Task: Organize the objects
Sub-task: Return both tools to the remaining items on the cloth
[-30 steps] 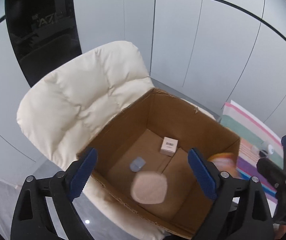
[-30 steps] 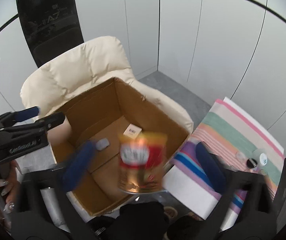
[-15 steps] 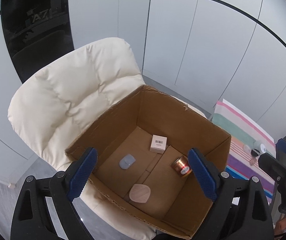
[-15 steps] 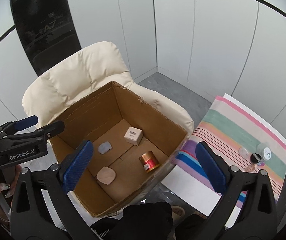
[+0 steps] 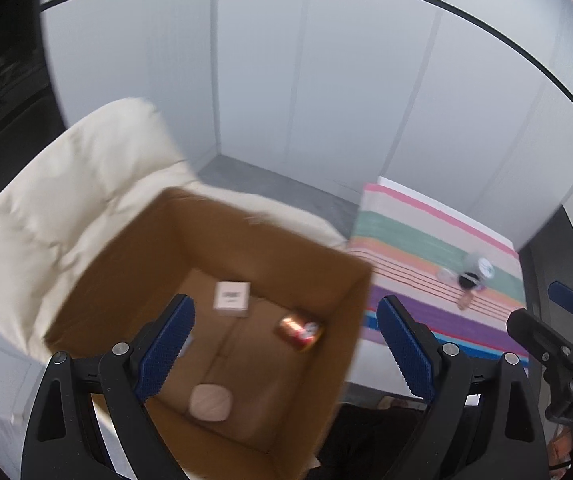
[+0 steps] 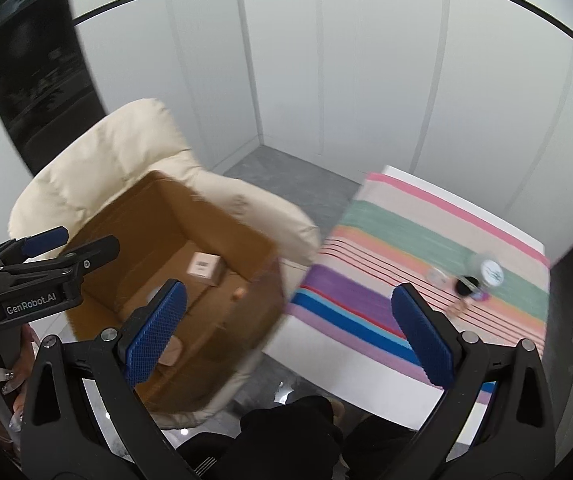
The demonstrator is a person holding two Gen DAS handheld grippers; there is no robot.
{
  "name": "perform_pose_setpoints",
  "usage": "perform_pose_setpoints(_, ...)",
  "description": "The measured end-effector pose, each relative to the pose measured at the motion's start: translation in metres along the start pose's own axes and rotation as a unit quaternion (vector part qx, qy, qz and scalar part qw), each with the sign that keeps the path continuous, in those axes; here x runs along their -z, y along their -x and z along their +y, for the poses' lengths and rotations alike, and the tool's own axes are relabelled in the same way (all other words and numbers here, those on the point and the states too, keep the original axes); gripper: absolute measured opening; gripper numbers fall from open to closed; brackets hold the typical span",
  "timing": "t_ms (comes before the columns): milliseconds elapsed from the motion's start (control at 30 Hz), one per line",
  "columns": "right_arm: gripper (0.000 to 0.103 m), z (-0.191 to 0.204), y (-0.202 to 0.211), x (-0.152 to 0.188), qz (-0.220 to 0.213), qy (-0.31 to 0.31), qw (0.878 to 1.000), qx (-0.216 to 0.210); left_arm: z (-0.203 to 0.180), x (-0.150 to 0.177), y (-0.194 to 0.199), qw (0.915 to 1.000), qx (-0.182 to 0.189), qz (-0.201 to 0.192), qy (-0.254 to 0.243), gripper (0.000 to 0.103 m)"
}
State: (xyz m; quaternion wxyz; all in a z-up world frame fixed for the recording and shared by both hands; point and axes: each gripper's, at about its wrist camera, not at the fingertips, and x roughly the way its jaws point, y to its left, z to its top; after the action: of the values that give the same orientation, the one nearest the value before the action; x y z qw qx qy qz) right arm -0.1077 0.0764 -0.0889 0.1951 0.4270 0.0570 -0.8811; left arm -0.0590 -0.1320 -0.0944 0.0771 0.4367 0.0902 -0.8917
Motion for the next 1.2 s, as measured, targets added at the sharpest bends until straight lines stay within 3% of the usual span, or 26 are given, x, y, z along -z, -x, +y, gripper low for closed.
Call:
perform_pose_setpoints(233, 0.103, -0.086, 0.017, 0.017, -0.001, -0.071, 0.996, 0.049, -0.078, -0.006, -0.020, 0.9961, 0.076, 0.025, -0.036, 0.093)
perform_pose_setpoints(567, 0.103, -0.168, 0.031, 0.044, 0.003, -0.118, 0.989, 0.089, -0.173, -0.012, -0.047, 0.9867, 0.113, 0.044, -0.108, 0.093)
perform_pose_setpoints(767, 0.103, -0.189, 0.014, 0.041, -0.002, -0.080, 0.992, 0.094, -0.204, -0.040, -0.081, 0.9851, 0.122, 0.051, -0.110, 0.093)
perform_pose_setpoints(967, 0.103, -0.206, -0.033, 0.044, 0.003, 0.006, 0.995, 0.098, -0.234, -0.061, -0.129, 0.9843, 0.097, 0.061, -0.134, 0.093)
perform_pose_setpoints(1100, 0.103, -0.222, -0.069, 0.051, -0.010, 0.031, 0.998, 0.056, -0.254, -0.073, -0.168, 0.9813, 0.105, 0.086, -0.136, 0.093)
perform_pose_setpoints(1200, 0.103, -0.233, -0.099, 0.056, -0.013, 0.043, 0.998, 0.033, -0.277, -0.072, -0.200, 0.9760, 0.099, 0.101, -0.166, 0.093)
